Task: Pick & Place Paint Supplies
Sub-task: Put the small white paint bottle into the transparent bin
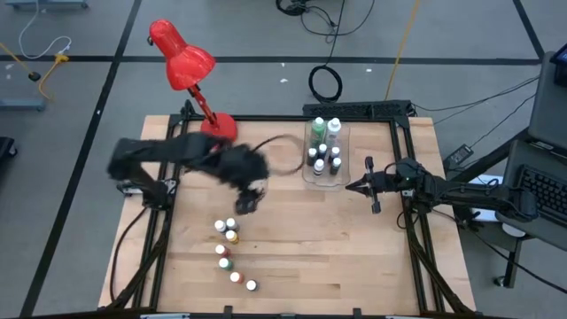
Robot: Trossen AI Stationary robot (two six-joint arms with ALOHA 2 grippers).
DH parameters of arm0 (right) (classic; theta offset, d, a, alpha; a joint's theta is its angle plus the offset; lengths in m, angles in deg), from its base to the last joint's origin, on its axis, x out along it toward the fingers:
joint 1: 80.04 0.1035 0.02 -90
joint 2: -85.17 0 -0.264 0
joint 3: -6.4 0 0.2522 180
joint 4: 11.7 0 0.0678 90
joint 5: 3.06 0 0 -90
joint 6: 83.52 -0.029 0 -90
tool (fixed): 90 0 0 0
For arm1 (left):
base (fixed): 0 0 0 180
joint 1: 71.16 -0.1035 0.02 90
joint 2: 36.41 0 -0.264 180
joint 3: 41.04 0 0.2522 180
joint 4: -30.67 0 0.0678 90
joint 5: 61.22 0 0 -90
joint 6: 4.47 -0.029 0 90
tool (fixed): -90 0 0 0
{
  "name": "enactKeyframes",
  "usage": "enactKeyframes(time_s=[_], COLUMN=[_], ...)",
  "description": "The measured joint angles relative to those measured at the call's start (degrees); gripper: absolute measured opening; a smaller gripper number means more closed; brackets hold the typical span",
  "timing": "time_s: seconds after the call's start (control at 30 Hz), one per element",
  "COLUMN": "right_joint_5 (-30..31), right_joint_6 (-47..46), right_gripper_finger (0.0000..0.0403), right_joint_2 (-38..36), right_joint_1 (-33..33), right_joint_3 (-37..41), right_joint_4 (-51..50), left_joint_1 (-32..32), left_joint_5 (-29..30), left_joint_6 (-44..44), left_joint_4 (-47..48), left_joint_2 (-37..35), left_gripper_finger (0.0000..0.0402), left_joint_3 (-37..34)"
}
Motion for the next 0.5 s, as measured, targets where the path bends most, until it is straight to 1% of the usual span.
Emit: enactKeyframes(time_s=[0.1, 0.23, 0.33, 0.4, 0.5], right_joint_5=[0.02, 0.02, 0.07, 0.09, 0.11], right_joint_6=[-1.29, -2.74, -2.87, -3.84, -4.67], right_gripper_finger=[0.0004, 0.0004, 0.0004, 0.0004, 0.0004], right_joint_2=[0.17, 0.30, 0.28, 0.28, 0.28], right_joint_1=[0.00, 0.02, 0.02, 0.02, 0.02], right_joint_3=[0.00, -0.01, 0.00, 0.00, 0.00], right_joint_4=[-0.24, -1.05, -1.13, -1.13, -1.13], left_joint_1=[7.50, 16.39, 21.00, 23.41, 26.09], left_joint_5=[4.58, 9.09, 9.24, 8.29, 7.42], left_joint_6=[5.80, 13.67, 17.47, 18.43, 18.53], left_joint_4=[-0.92, -10.09, -19.36, -23.75, -24.47], left_joint_2=[-6.95, -14.70, -17.68, -18.31, -18.27], left_gripper_finger=[0.0228, 0.0228, 0.0228, 0.0228, 0.0228], left_joint_3=[-10.07, -24.67, -34.01, -38.77, -43.36])
